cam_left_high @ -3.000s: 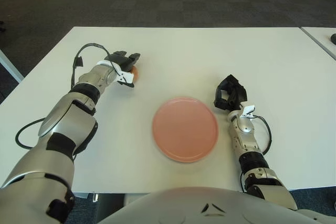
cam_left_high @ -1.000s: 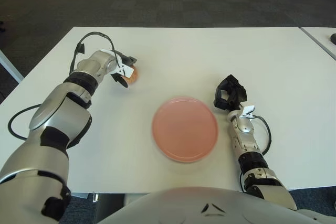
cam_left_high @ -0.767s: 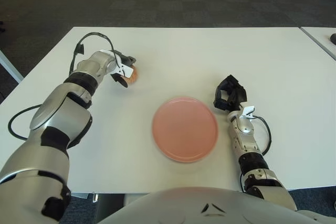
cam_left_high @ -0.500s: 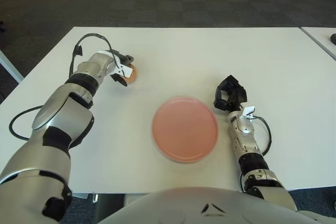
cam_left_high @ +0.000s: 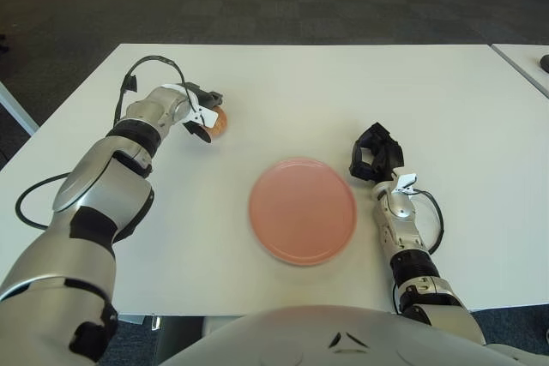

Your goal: Put the apple into the plate.

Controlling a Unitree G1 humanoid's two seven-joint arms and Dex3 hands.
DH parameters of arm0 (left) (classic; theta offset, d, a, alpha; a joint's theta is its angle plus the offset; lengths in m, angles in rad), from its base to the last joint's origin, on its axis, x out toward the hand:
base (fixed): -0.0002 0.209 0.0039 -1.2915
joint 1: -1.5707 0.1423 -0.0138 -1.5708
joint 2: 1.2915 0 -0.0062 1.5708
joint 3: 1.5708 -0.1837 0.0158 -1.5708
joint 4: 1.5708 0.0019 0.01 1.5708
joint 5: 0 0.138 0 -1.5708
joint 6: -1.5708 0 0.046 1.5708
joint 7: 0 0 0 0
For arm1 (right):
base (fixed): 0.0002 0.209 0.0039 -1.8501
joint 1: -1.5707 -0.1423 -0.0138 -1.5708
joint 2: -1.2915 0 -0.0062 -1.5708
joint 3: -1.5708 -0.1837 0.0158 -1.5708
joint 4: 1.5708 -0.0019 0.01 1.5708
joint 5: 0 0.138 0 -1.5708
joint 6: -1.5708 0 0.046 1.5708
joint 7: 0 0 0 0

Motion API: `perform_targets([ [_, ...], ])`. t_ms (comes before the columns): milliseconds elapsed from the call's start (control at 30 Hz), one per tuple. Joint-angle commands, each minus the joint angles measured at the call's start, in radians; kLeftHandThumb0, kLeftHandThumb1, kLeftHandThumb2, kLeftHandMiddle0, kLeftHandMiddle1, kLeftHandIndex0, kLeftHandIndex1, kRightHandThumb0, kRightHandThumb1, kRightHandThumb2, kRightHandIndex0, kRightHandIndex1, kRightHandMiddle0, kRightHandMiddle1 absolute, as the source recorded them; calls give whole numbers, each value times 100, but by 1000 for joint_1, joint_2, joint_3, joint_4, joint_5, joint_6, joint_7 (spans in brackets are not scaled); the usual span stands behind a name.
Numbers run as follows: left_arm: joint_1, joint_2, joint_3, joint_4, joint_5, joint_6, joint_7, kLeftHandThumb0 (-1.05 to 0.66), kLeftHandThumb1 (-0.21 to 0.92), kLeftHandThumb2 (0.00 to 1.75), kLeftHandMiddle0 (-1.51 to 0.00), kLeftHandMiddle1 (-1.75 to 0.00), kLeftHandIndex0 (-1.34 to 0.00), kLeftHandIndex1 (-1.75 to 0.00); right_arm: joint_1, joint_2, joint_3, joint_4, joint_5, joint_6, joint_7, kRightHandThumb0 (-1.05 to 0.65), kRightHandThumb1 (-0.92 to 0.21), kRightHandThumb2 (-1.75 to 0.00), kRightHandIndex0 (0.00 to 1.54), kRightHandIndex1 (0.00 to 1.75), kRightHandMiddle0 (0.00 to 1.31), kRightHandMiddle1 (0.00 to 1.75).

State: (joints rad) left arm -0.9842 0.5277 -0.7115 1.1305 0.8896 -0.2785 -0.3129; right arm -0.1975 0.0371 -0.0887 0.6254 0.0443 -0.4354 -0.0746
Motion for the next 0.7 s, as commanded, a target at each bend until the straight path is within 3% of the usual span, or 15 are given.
perform_targets([
  [0,5,-5,-12,15,13,1,12,-83,85,10,0,-141,0,-71,52,7,-2,40,3,56,5,-47,-32,-130,115,175,60,175],
  [133,2,-11,-25,27,23,2,19,-73,78,8,-1,-140,0,-74,53,7,-4,38,5,57,7,-47,-32,-130,115,175,60,175],
  [200,0,-14,-31,30,26,0,16,-66,65,26,-4,-136,0,-77,55,7,-4,35,6,57,8,-47,-32,-130,115,175,60,175],
  [267,0,-18,-35,33,29,0,10,-57,44,59,-7,-125,0,-79,58,7,-5,31,7,56,11,-47,-32,-130,115,175,60,175],
  [367,-1,-25,-41,35,34,6,3,-46,30,81,-10,-115,0,-79,60,6,-5,29,9,57,16,-47,-32,-130,115,175,60,175],
  [400,-1,-27,-42,36,34,10,1,-34,25,92,-10,-110,0,-76,61,5,-5,27,9,57,18,-47,-32,-130,114,175,60,175],
  [500,0,-34,-39,39,29,21,1,-6,17,111,-10,-103,0,-70,63,4,-6,25,9,60,21,-47,-32,-130,114,175,60,175],
  [667,8,-42,-32,34,23,42,26,16,15,126,-11,-99,0,-66,63,4,-6,25,8,59,22,-47,-33,-129,114,175,60,175],
])
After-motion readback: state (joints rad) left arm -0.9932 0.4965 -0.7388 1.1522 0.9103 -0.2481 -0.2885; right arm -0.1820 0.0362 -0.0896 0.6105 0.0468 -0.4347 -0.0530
